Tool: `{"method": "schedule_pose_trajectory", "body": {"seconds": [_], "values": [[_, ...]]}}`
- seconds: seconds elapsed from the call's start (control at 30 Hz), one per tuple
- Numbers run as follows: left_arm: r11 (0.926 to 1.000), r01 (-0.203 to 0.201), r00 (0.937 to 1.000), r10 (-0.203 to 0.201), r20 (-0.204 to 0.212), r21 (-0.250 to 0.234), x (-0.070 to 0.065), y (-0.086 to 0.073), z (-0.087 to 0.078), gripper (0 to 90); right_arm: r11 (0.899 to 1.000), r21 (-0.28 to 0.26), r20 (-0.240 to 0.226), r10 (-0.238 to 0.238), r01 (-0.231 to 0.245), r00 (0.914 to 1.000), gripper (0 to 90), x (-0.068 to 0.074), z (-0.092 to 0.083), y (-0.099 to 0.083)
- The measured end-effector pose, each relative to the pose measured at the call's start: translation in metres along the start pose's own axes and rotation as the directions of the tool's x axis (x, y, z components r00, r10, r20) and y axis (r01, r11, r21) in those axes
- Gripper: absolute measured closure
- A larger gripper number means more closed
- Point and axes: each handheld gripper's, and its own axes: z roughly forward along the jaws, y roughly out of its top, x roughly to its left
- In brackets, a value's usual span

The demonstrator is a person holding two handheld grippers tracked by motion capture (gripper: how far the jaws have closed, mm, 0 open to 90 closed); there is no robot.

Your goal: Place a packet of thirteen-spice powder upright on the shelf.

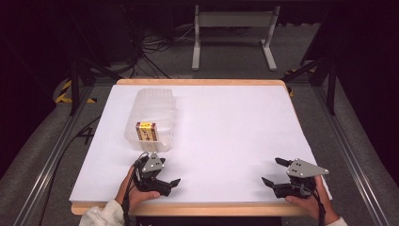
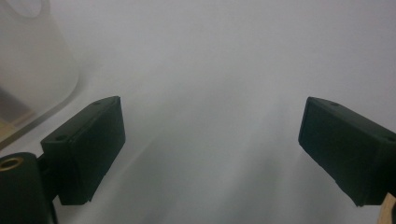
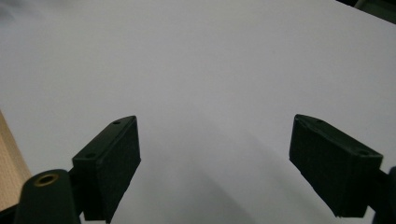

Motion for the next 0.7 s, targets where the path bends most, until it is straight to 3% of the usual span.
{"method": "schedule_pose_trajectory", "body": {"seconds": [0.43, 0.7], "values": [[1.0, -0.007, 0.9996, 0.007, 0.026, 0.007, 0.0008, 0.0, -0.0016, 8.5, 1.0, 0.003, 0.015, 0.002, -0.002, 0.9999, 16.8, 0.0029, 0.0014, 0.0014], [0.9997, -0.014, 0.9997, 0.014, 0.022, 0.019, 0.0, -0.0001, -0.0003, 8.6, 1.0, 0.008, 0.01, 0.004, -0.004, 0.9999, 16.7, 0.0021, 0.0035, 0.0011]]}}
